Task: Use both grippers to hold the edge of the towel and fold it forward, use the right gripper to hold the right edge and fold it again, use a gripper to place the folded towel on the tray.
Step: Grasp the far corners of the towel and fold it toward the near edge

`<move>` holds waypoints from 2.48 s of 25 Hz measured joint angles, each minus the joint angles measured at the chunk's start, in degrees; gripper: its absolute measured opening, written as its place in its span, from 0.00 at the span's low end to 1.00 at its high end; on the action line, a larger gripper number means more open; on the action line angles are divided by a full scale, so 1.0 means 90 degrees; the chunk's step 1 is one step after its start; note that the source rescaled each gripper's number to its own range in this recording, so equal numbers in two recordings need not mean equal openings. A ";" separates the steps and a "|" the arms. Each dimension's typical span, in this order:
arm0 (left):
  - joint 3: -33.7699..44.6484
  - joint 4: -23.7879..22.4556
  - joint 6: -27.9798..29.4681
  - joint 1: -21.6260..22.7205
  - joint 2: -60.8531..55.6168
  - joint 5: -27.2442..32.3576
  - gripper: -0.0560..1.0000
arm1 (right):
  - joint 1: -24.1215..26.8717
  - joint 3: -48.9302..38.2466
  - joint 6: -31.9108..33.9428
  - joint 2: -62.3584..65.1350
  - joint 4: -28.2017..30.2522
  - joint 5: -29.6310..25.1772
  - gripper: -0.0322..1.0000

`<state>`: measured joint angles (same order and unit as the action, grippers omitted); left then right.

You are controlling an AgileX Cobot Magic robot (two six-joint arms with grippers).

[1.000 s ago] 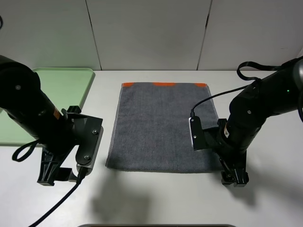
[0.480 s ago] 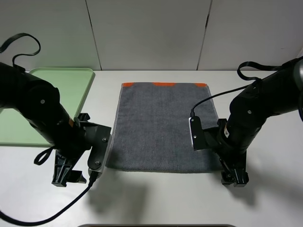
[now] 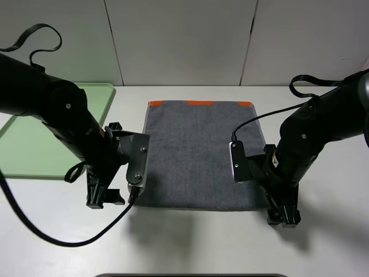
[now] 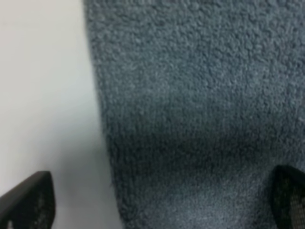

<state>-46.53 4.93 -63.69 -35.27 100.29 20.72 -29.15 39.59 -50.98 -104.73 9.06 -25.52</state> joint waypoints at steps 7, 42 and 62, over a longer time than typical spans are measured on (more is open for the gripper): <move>-0.0431 0.0107 0.0000 -0.0452 0.0579 -0.0013 0.87 | 0.0000 0.0000 -0.0107 0.0000 -0.0152 0.0069 1.00; -0.0510 0.0200 0.0006 -0.0503 0.1232 -0.0149 0.52 | 0.0000 -0.0006 -0.0238 -0.0012 -0.0624 0.0270 0.68; -0.0510 0.0131 0.0006 -0.0503 0.1252 -0.0487 0.06 | 0.0000 -0.0006 -0.0238 -0.0032 -0.0549 0.0790 0.03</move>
<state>-51.12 6.11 -63.64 -39.79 111.56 16.34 -29.15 39.54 -53.12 -105.02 4.11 -18.41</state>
